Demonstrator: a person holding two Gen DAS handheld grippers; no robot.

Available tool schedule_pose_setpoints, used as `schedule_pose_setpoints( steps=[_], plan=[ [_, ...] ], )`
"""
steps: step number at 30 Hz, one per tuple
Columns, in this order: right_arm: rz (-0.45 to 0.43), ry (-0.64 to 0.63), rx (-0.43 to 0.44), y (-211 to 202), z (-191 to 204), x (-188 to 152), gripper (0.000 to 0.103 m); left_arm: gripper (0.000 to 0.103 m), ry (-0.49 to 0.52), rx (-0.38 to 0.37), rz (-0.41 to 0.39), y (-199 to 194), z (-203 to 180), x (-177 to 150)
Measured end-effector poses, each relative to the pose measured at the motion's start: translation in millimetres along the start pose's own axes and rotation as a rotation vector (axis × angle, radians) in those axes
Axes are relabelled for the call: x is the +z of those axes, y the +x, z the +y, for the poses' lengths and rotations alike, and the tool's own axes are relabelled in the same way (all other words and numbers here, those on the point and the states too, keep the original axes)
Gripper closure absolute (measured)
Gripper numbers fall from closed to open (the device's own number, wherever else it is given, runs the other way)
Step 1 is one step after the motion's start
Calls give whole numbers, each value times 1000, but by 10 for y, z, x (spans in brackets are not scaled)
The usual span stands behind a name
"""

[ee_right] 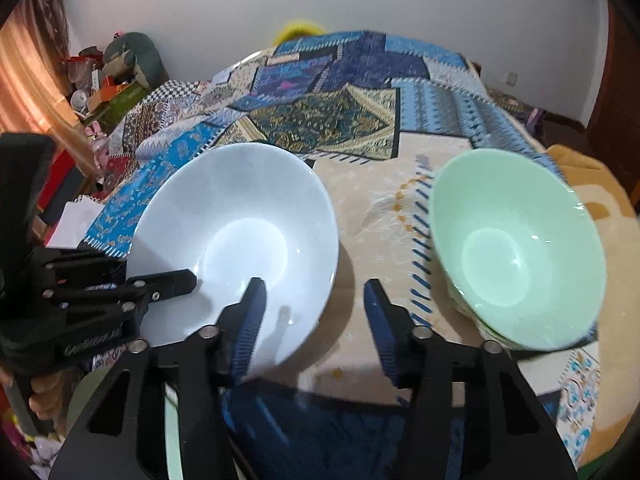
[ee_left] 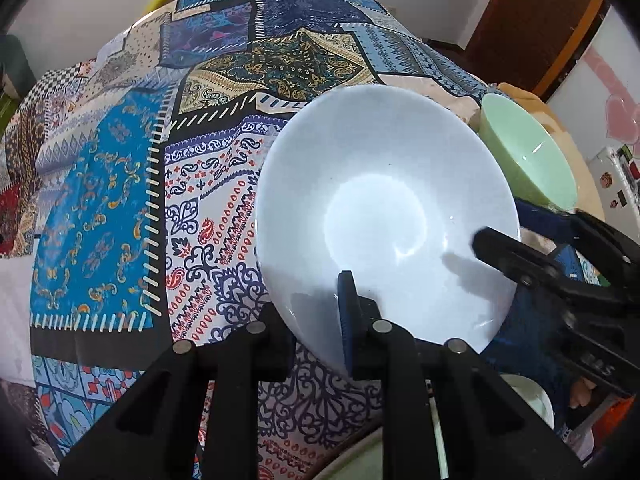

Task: Organize plates and bowls
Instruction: 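Grasp the white dotted bowl rim with the right tool while the left tool holds it, then lift the white dotted bowl with both tools and carry it toward the pink bowl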

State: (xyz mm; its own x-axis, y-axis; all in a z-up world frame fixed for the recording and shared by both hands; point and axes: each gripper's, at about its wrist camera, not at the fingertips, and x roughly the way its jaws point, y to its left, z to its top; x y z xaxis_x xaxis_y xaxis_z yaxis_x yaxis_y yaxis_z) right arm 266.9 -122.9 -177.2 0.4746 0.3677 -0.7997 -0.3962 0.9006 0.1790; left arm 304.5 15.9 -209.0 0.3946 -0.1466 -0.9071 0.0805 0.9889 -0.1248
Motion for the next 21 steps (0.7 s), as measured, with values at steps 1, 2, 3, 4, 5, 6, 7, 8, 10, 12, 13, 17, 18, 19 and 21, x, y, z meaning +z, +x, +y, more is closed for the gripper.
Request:
schedule_pose_setpoints(
  steps=[1,2,3,4,5,6,7,8,10,12,13,17,18,19,21],
  plan=[
    [17,8,13,55,-15,25,63,85,-3,0,-1,6,0,1],
    [31,17,23,97,-33,40,65,85,-2,2,-3,12,0,3],
    [44,26,32,141,-49,49,69,85,-1,5,-5,18,-3,4],
    [55,35,41,187,-68,62,72,85,-1,7,-8,21,-3,4],
    [66,39,50,229,-82,69,78,85,-3,5,-10,23,1,5],
    [71,41,55,247,-84,65,82,85,-6,4,-12,26,7,8],
    [73,45,64,265,-92,61,83,85,-8,3,-14,30,10,9],
    [71,48,74,269,-95,55,84,85,-10,3,-18,33,14,9],
    [65,43,85,253,-73,41,88,85,-15,9,-27,33,13,9],
    [59,25,68,211,-23,26,88,85,-11,28,-45,26,-8,4],
    [56,17,59,206,-7,28,88,85,-6,43,-53,22,-22,-1],
    [46,11,53,138,14,16,88,85,14,77,-86,-59,-72,-40],
    [39,16,55,115,16,16,88,85,14,76,-92,-89,-82,-51],
    [31,17,58,74,26,5,88,85,13,76,-97,-122,-87,-56],
    [20,18,56,27,49,-5,88,85,15,82,-110,-204,-104,-77]
  ],
)
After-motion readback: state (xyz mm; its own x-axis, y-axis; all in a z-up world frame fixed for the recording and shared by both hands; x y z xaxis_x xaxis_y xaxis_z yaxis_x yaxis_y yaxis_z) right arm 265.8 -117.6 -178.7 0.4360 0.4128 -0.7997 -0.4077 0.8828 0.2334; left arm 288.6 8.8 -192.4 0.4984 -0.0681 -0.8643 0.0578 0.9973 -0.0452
